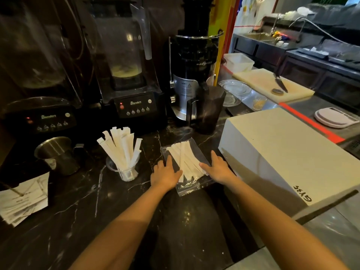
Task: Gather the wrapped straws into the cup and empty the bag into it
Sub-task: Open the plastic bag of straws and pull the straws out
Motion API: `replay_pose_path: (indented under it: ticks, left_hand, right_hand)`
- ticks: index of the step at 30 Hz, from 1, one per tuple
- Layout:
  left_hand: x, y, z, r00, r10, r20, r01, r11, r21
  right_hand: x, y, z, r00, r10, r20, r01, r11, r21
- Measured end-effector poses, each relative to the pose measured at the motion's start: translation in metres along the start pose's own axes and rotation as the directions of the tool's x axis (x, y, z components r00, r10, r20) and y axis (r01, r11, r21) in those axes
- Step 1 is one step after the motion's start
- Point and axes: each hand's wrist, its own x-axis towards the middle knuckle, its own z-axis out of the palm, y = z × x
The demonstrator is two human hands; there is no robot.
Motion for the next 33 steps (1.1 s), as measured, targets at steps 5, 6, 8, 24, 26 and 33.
replay_pose_path:
  ticks: [5, 6, 8, 24, 26, 33]
  left_hand:
    - [-0.005, 0.005, 0.017, 0.999, -0.035, -0.004, 0.034, 0.993, -0.115]
    - [-0.006, 0.006, 0.020, 0.999, -0.032, -0.003, 0.031, 0.991, -0.131]
    - [-0.008, 0.007, 0.025, 0.999, -0.031, -0.009, 0.029, 0.987, -0.157]
    - [-0.013, -0.004, 0.018, 1.000, -0.021, -0.014, 0.013, 0.912, -0.410]
    - [-0.016, -0.008, 0.013, 1.000, -0.014, 0.000, 0.012, 0.881, -0.472]
    - [-0.026, -0.020, -0.016, 0.997, 0.072, -0.042, -0.083, 0.826, -0.558]
  right_hand:
    - [0.004, 0.008, 0.011, 0.998, 0.062, -0.016, -0.061, 0.996, 0.060]
    - [0.005, 0.009, 0.012, 0.997, 0.068, -0.031, -0.065, 0.994, 0.085]
    - [0.007, 0.008, 0.014, 0.995, 0.084, -0.046, -0.076, 0.987, 0.144]
    - [-0.002, 0.017, 0.017, 0.998, 0.057, -0.001, -0.054, 0.941, 0.333]
    - [-0.007, 0.015, 0.015, 0.999, 0.030, 0.029, -0.038, 0.929, 0.368]
    - [-0.025, -0.002, 0.000, 0.998, -0.047, 0.040, 0.028, 0.919, 0.394]
